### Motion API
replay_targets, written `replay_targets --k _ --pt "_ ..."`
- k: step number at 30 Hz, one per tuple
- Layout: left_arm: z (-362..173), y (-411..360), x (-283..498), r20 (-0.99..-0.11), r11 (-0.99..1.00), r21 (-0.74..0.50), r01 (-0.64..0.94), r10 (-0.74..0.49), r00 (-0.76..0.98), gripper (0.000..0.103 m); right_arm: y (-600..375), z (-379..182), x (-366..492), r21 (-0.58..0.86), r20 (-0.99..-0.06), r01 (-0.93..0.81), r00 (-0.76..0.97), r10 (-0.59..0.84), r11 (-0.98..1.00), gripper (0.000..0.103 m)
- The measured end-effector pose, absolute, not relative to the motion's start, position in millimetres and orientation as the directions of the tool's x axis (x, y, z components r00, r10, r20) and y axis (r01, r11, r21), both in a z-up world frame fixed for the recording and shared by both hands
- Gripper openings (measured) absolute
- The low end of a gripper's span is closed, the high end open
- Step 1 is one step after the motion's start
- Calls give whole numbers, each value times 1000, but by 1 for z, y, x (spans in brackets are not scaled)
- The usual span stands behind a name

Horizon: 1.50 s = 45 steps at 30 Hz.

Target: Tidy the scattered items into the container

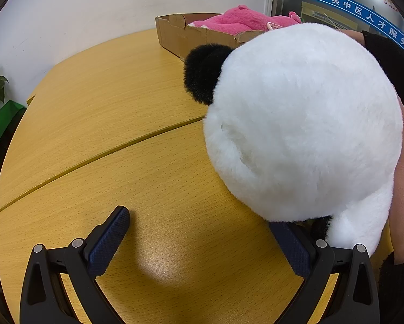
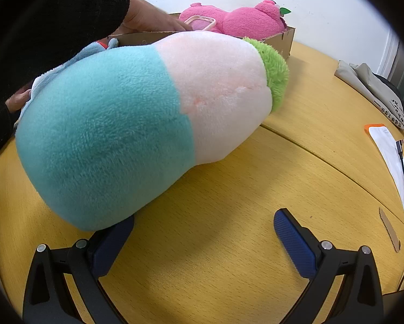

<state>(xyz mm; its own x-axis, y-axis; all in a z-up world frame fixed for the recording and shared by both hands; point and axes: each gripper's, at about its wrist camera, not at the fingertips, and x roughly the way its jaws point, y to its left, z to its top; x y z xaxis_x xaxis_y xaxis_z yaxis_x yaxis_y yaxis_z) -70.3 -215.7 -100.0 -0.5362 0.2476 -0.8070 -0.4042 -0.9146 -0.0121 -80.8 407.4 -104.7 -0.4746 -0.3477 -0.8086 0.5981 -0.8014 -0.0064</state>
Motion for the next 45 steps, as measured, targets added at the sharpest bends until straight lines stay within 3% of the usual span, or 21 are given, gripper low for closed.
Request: replay_targets --k 45 --pt "-100 -219 -69 -807 -912 -13 -409 251 -534 103 407 -104 -81 -6 -809 598 -474 -348 -801 103"
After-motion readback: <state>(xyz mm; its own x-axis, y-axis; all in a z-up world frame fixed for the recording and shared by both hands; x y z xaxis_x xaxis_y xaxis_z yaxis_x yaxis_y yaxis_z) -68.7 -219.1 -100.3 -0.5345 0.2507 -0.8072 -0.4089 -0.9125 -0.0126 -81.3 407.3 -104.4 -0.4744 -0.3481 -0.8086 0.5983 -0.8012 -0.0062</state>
